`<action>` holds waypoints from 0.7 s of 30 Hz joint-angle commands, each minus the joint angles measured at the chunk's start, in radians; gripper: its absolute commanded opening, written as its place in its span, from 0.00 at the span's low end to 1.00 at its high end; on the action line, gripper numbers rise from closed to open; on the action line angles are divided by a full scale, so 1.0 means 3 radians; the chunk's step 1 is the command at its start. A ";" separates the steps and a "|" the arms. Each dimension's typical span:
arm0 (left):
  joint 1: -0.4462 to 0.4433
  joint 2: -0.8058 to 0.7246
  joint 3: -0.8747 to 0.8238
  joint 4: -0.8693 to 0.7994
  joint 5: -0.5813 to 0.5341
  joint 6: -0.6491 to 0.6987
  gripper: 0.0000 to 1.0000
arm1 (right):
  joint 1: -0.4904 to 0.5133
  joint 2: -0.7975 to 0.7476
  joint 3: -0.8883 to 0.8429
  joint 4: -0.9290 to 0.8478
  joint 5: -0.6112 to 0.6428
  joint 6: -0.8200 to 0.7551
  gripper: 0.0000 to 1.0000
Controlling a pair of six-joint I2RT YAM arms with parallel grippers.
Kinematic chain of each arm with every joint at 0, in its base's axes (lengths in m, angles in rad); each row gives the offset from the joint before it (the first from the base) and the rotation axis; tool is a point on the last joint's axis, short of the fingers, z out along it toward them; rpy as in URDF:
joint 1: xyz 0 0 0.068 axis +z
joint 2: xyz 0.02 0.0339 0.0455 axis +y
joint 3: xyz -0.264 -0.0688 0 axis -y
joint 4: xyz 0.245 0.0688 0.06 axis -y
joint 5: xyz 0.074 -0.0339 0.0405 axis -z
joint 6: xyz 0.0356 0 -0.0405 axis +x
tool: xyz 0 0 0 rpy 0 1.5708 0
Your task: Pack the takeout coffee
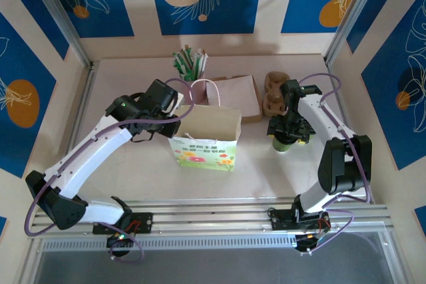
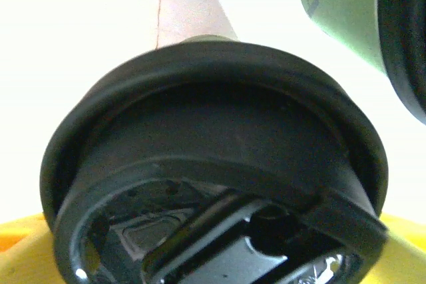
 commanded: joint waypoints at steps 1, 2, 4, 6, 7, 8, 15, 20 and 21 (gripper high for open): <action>0.0019 0.0012 -0.0020 -0.0033 -0.0056 0.0047 0.29 | -0.0014 0.0045 0.0106 -0.0076 -0.0007 -0.0038 0.92; 0.0020 0.0012 -0.0020 -0.0034 -0.0066 0.0052 0.29 | -0.0015 0.0049 0.0110 -0.0079 -0.0005 -0.0043 0.91; 0.0018 0.0016 -0.0015 -0.0047 -0.0076 0.0057 0.29 | -0.0018 0.0036 0.0108 -0.0074 -0.0013 -0.0048 0.90; 0.0020 0.0020 -0.0005 -0.0057 -0.0081 0.0062 0.29 | -0.0019 0.0021 0.0097 -0.0061 -0.0050 -0.0058 0.88; 0.0020 0.0021 0.0000 -0.0060 -0.0084 0.0068 0.29 | -0.0020 0.0011 0.0094 -0.0054 -0.0074 -0.0066 0.88; 0.0020 0.0020 0.0004 -0.0065 -0.0089 0.0067 0.29 | -0.0012 -0.0004 0.0084 -0.0044 -0.0094 -0.0076 0.87; 0.0018 0.0022 0.0001 -0.0105 -0.0122 0.0097 0.29 | 0.0075 -0.0185 -0.0024 0.0023 -0.0164 -0.0140 0.86; 0.0021 0.0026 -0.0002 -0.0131 -0.0132 0.0123 0.29 | 0.0174 -0.0345 -0.0115 0.0062 -0.0191 -0.0230 0.86; 0.0019 0.0025 -0.0004 -0.0139 -0.0138 0.0124 0.29 | 0.0199 -0.0373 -0.0132 0.0072 -0.0213 -0.0253 0.86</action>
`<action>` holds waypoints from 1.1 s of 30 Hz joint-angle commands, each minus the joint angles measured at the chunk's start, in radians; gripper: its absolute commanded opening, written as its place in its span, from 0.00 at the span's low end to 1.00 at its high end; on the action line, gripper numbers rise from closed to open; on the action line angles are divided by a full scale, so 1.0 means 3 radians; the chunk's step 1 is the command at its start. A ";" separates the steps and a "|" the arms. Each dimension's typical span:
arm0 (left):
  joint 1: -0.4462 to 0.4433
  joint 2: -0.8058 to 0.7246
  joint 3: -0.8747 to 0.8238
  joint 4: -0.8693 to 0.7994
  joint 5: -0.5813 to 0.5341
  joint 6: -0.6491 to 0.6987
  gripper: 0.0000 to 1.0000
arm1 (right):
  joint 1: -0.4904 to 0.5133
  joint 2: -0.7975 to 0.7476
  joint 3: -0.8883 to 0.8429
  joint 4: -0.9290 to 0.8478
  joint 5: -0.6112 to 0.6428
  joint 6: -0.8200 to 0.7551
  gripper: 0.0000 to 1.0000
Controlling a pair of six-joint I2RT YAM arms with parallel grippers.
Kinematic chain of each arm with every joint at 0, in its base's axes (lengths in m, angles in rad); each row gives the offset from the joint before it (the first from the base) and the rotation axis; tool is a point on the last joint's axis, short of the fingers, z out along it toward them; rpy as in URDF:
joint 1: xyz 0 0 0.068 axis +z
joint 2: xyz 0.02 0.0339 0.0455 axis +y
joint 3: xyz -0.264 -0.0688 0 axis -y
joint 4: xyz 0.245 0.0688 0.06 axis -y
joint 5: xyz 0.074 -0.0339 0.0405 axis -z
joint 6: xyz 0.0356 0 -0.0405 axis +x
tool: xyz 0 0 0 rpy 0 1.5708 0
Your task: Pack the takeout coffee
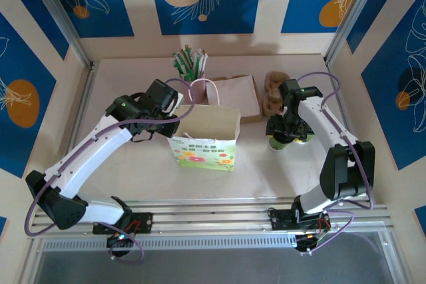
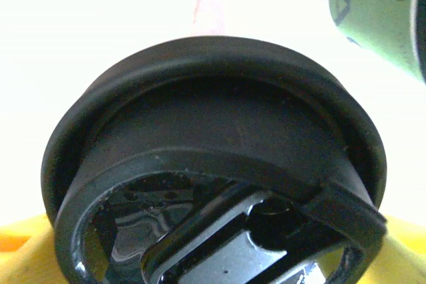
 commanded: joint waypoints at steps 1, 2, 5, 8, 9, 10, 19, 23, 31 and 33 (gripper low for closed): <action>0.0020 0.0022 -0.0009 -0.0142 -0.0067 0.0088 0.29 | 0.0089 -0.0163 -0.0084 0.0014 -0.0149 -0.0127 0.86; 0.0020 0.0027 -0.0010 -0.0148 -0.0068 0.0091 0.28 | 0.0120 -0.0190 -0.0105 0.0019 -0.0163 -0.0144 0.86; 0.0019 0.0022 -0.0015 -0.0163 -0.0070 0.0093 0.28 | 0.0210 -0.0252 -0.0152 0.0016 -0.0163 -0.0215 0.86; 0.0019 0.0012 -0.0020 -0.0178 -0.0074 0.0098 0.28 | 0.0282 -0.0280 -0.0173 -0.0014 -0.0148 -0.0254 0.86; 0.0018 0.0012 -0.0027 -0.0183 -0.0076 0.0099 0.28 | 0.0309 -0.0288 -0.0178 -0.0024 -0.0160 -0.0276 0.85; 0.0020 0.0007 -0.0035 -0.0188 -0.0077 0.0101 0.28 | 0.0350 -0.0300 -0.0186 -0.0032 -0.0182 -0.0306 0.85; 0.0020 -0.0027 -0.0099 -0.0226 -0.0097 0.0125 0.28 | 0.0763 -0.0298 -0.0171 -0.0116 -0.0200 -0.0452 0.85; 0.0023 -0.0049 -0.0149 -0.0230 -0.0102 0.0129 0.28 | 0.0836 -0.0258 -0.0153 -0.0140 -0.0160 -0.0478 0.85; 0.0024 -0.0021 -0.0111 -0.0283 -0.0153 0.0205 0.28 | 0.1069 -0.0272 0.0052 -0.0379 0.0146 -0.0480 0.85; 0.0023 0.0007 -0.0056 -0.0306 -0.0159 0.0225 0.29 | 0.1098 -0.0312 0.0118 -0.0438 0.0170 -0.0471 0.85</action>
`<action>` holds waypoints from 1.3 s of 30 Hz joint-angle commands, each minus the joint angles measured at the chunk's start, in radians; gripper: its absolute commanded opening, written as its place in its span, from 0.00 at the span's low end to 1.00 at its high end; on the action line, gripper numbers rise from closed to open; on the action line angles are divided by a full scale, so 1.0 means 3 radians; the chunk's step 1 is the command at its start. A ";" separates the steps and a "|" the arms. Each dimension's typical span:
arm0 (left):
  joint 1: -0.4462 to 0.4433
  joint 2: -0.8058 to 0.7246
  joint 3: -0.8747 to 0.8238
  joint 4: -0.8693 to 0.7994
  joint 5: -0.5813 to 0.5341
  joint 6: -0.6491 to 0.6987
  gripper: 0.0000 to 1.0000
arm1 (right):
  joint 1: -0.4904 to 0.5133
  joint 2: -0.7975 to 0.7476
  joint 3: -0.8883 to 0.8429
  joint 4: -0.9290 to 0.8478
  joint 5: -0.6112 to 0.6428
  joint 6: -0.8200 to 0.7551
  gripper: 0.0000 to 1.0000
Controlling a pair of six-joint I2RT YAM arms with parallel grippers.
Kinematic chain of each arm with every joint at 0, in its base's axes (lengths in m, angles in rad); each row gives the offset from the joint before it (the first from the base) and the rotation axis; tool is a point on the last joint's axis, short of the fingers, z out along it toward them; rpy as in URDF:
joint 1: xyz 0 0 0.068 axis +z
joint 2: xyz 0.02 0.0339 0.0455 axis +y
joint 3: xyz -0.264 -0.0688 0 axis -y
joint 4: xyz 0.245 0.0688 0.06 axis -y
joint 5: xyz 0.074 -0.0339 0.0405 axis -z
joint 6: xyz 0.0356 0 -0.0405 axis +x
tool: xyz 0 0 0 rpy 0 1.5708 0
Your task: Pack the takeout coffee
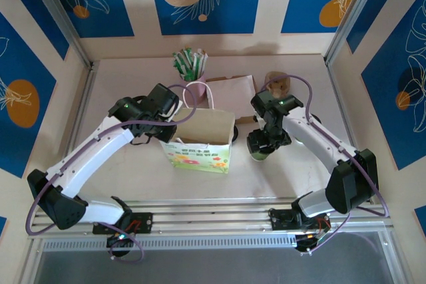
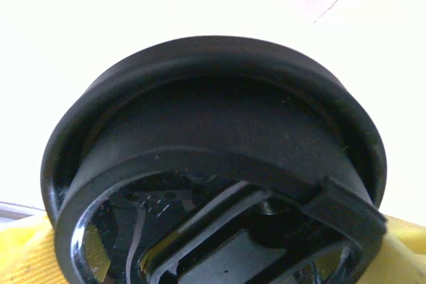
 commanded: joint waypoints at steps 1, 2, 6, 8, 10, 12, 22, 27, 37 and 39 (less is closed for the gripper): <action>0.0021 0.0024 0.0112 -0.0147 -0.0071 0.0082 0.29 | 0.0053 -0.0095 0.0177 -0.0227 0.0100 -0.0030 0.85; 0.0021 0.0044 0.0161 -0.0166 -0.0063 0.0087 0.29 | 0.0069 -0.0134 0.0206 -0.0251 0.0096 -0.0040 0.85; 0.0020 0.0116 0.0386 -0.0228 0.0041 0.0104 0.32 | 0.0160 -0.0265 0.0396 -0.0394 0.0140 -0.0085 0.84; 0.0023 0.0154 0.0527 -0.0263 0.0106 0.0107 0.37 | 0.0223 -0.0308 0.0543 -0.0500 0.0167 -0.0122 0.84; 0.0020 0.0196 0.0656 -0.0293 0.0167 0.0123 0.42 | 0.0284 -0.0331 0.0692 -0.0598 0.0193 -0.0146 0.84; 0.0020 0.0246 0.0778 -0.0328 0.0190 0.0137 0.47 | 0.0366 -0.0341 0.0838 -0.0684 0.0212 -0.0163 0.84; 0.0023 0.0247 0.1323 -0.0373 0.0062 0.0173 0.54 | 0.0702 -0.0334 0.1522 -0.1053 0.0356 -0.0297 0.83; 0.0020 0.0036 0.1359 -0.0167 0.0067 0.0088 0.54 | 0.0820 -0.0270 0.1821 -0.1209 0.0379 -0.0358 0.83; 0.0022 -0.0751 0.0901 0.0399 -0.0372 0.0016 0.57 | 0.1136 -0.0200 0.2404 -0.1372 0.0489 -0.0348 0.83; 0.0022 -0.0895 0.0772 0.0492 -0.0449 0.0021 0.58 | 0.1184 -0.0193 0.2526 -0.1381 0.0487 -0.0350 0.82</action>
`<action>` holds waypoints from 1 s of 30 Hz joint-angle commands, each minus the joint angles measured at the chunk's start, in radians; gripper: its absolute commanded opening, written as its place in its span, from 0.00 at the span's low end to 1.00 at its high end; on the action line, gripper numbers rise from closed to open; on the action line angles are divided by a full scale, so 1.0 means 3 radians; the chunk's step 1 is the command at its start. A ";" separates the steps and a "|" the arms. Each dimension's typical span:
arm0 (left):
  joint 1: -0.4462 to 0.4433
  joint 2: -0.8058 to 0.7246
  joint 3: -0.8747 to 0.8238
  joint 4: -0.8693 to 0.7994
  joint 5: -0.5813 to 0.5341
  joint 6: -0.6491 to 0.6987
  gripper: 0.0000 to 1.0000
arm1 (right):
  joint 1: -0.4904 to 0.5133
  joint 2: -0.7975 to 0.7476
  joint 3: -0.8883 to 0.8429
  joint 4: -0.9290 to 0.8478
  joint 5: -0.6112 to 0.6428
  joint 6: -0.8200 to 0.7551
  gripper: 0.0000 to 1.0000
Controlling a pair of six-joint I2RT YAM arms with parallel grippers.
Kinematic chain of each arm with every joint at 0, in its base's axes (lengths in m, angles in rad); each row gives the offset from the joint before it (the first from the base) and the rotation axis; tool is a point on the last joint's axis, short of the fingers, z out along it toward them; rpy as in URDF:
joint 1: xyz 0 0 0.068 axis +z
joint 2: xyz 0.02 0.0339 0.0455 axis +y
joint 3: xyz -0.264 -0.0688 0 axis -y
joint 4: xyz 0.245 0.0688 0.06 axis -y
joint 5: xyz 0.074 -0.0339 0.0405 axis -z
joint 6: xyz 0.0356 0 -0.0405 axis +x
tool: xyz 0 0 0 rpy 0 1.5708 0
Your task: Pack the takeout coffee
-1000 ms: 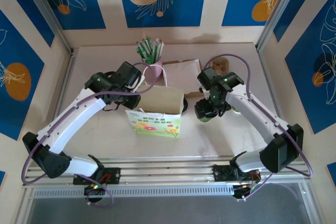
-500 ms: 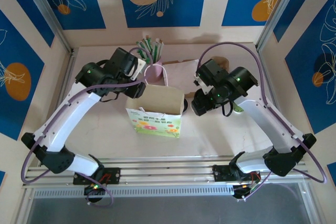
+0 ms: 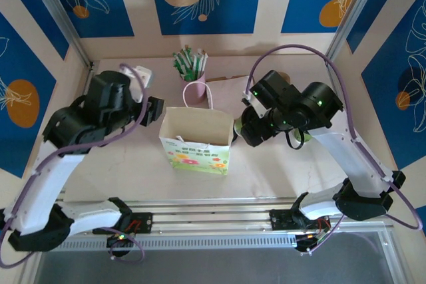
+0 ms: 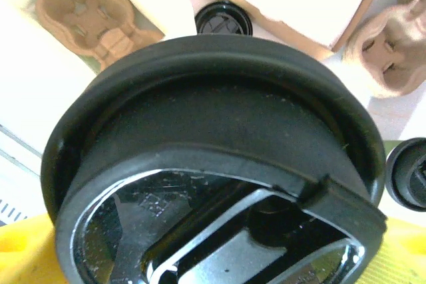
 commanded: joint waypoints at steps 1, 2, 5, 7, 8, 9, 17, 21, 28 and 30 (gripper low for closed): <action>0.0013 -0.0202 -0.0199 0.0264 -0.0250 -0.0033 0.58 | 0.0084 0.0019 0.0238 -0.0117 0.0053 -0.0034 0.82; 0.0013 -0.0254 -0.0246 0.0286 -0.0270 -0.0031 0.58 | 0.0122 0.0026 0.0285 -0.0109 0.0044 -0.0045 0.82; 0.0013 -0.0368 -0.0390 0.0294 -0.0341 -0.0025 0.59 | 0.0210 0.0087 0.0470 -0.0117 0.0041 -0.0070 0.82; 0.0013 -0.0434 -0.0494 0.0294 -0.0379 -0.0021 0.59 | 0.0262 0.0137 0.0596 -0.0112 0.0037 -0.0084 0.82; 0.0013 -0.0460 -0.0533 0.0295 -0.0394 -0.0021 0.59 | 0.0281 0.0160 0.0647 -0.0113 0.0027 -0.0091 0.82; 0.0013 -0.0489 -0.0579 0.0294 -0.0408 -0.0024 0.59 | 0.0310 0.0186 0.0701 -0.0109 0.0024 -0.0094 0.82; 0.0014 -0.0664 -0.0838 0.0286 -0.0507 -0.0021 0.59 | 0.0490 0.0314 0.1040 -0.0062 -0.0095 -0.0170 0.81; 0.0013 -0.0682 -0.0898 0.0264 -0.0511 -0.0023 0.59 | 0.0544 0.0444 0.1087 -0.0078 -0.0255 -0.0188 0.81; 0.0013 -0.0750 -0.0958 0.0220 -0.0568 -0.0001 0.59 | 0.0600 0.0655 0.1010 -0.0105 -0.0378 -0.0234 0.81; 0.0013 -0.0768 -0.0973 0.0202 -0.0584 0.0000 0.59 | 0.0602 0.0703 0.1012 -0.0105 -0.0396 -0.0259 0.80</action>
